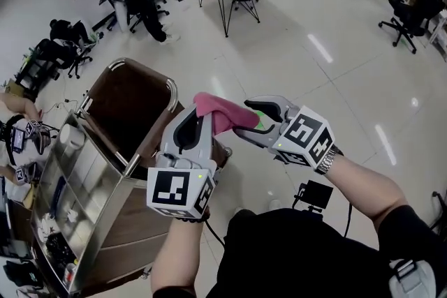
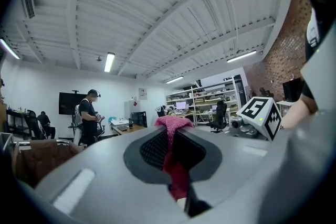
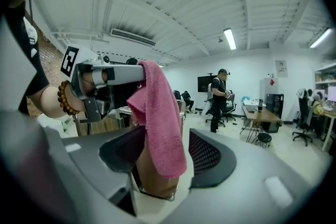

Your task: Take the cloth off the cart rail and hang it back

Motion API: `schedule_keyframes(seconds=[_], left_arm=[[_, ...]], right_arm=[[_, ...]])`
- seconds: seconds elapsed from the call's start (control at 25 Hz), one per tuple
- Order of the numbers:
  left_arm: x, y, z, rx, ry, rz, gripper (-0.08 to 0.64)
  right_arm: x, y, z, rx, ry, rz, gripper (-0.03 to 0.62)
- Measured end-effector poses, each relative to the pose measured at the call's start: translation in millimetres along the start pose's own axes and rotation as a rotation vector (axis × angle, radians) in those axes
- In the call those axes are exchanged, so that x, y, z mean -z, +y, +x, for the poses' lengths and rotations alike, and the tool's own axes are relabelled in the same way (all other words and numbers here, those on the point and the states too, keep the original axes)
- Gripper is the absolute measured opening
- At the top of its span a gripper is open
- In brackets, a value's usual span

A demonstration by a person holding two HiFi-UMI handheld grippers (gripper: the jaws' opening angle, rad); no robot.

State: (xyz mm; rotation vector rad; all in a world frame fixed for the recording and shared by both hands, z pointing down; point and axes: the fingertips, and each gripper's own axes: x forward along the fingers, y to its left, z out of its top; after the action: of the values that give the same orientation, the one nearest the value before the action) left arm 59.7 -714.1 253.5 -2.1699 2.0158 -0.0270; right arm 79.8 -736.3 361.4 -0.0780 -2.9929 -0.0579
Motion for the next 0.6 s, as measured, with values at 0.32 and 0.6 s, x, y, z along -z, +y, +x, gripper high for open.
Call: schedule_keyframes(seconds=[0.32, 0.6], left_arm=[[7.3, 24.9, 31.4, -0.036, -0.005, 0.016, 0.014], [3.1, 74.9, 48.9, -0.112, -0.026, 0.036, 0.014]], right_arm=[[-6.5, -31.1, 15.1, -0.035, -0.046, -0.003, 0.25], [-62.3, -49.6, 30.5, -0.052, -0.191, -0.038, 0.253]])
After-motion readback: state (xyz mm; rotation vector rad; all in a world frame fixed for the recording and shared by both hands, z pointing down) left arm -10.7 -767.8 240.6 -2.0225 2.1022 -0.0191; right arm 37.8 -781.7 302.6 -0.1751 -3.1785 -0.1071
